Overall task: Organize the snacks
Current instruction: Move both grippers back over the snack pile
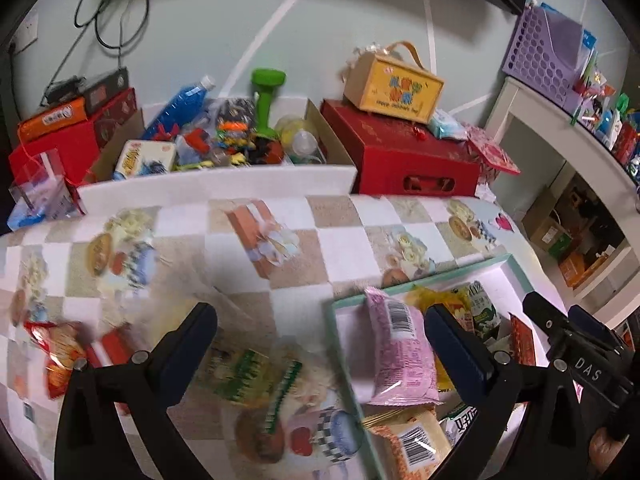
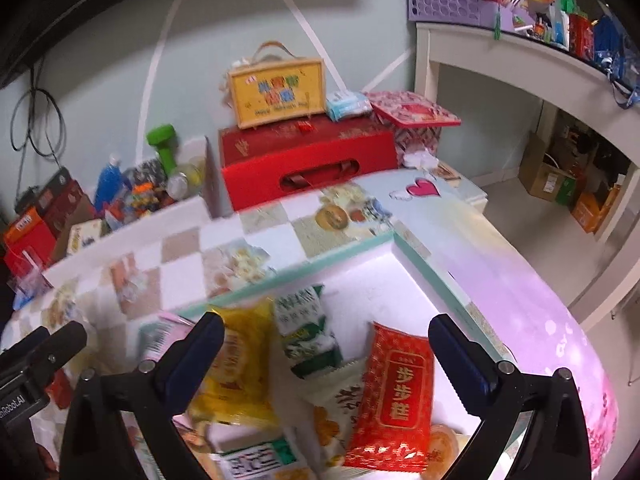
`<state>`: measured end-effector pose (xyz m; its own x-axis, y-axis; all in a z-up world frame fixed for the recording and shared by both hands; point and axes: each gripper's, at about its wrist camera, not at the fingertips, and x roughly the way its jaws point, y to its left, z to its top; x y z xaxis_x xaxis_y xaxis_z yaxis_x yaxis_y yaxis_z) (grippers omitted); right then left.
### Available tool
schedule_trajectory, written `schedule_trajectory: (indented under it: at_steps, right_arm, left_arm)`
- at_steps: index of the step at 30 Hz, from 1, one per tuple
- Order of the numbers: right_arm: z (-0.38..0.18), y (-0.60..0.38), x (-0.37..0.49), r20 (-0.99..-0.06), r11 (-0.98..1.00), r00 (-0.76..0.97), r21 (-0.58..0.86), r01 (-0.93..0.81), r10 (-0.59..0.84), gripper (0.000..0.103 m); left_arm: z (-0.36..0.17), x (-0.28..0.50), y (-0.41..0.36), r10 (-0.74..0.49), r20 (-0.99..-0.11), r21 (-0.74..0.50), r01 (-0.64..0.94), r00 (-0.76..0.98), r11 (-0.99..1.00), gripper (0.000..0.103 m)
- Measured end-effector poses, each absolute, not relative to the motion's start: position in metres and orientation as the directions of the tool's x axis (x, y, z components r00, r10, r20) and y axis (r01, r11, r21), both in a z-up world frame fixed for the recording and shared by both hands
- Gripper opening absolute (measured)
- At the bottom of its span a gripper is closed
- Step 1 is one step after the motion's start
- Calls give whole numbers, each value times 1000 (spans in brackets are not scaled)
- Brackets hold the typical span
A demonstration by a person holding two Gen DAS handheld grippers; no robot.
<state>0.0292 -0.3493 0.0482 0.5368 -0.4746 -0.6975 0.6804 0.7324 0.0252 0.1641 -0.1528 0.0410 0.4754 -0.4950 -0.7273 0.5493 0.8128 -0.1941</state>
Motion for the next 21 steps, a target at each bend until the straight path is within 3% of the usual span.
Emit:
schedule_trajectory:
  at_steps: [10, 21]
  right_arm:
    - [84, -308, 56, -664, 798, 618, 51, 600, -422, 103]
    - [69, -234, 105, -675, 907, 684, 53, 417, -275, 103]
  left_arm:
    - [70, 194, -91, -461, -730, -184, 504, 505, 844, 103]
    - [39, 227, -5, -354, -764, -208, 314, 539, 926, 103]
